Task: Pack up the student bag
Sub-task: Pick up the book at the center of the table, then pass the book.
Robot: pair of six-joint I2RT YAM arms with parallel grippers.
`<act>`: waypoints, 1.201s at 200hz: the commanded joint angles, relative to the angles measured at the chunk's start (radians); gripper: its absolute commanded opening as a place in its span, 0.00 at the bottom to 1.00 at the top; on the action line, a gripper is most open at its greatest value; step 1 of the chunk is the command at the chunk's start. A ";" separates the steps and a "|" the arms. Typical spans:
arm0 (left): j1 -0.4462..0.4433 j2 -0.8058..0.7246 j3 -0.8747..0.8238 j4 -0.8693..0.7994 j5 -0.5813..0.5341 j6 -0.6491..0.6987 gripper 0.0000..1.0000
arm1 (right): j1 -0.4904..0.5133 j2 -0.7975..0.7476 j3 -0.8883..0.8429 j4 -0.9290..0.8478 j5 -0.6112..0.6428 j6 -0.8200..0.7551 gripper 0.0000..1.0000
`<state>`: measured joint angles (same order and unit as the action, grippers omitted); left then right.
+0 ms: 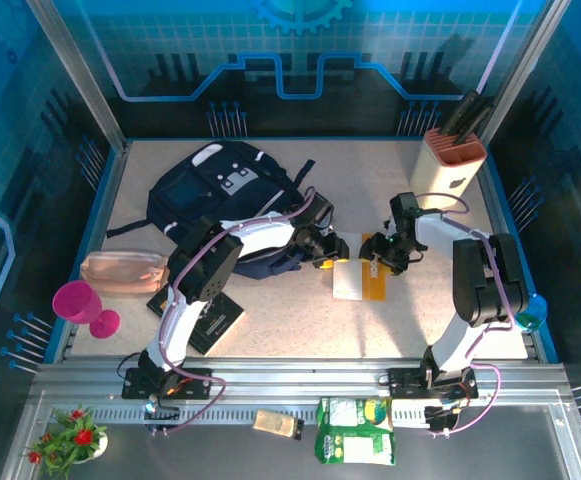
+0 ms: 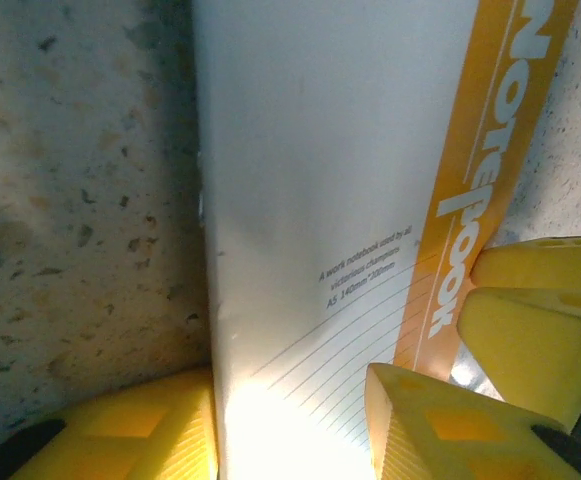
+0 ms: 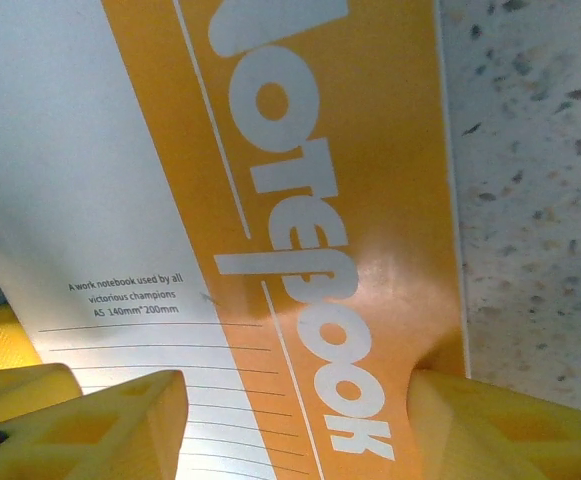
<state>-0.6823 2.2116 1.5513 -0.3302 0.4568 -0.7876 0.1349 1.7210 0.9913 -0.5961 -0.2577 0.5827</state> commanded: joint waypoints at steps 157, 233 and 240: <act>0.094 -0.307 -0.065 0.040 -0.034 0.074 0.00 | -0.042 -0.324 -0.218 0.458 -0.228 0.275 0.72; 0.323 -0.620 -0.408 0.388 -0.149 -0.239 0.00 | 0.107 -0.258 -0.322 1.090 -0.267 0.853 0.80; 0.330 -0.639 -0.435 0.426 -0.160 -0.270 0.00 | 0.129 -0.233 -0.321 1.141 -0.263 0.886 0.80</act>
<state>-0.3630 1.6501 1.1950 -0.0689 0.3527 -0.9131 0.1993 1.4254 0.6807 0.2642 -0.5095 1.2530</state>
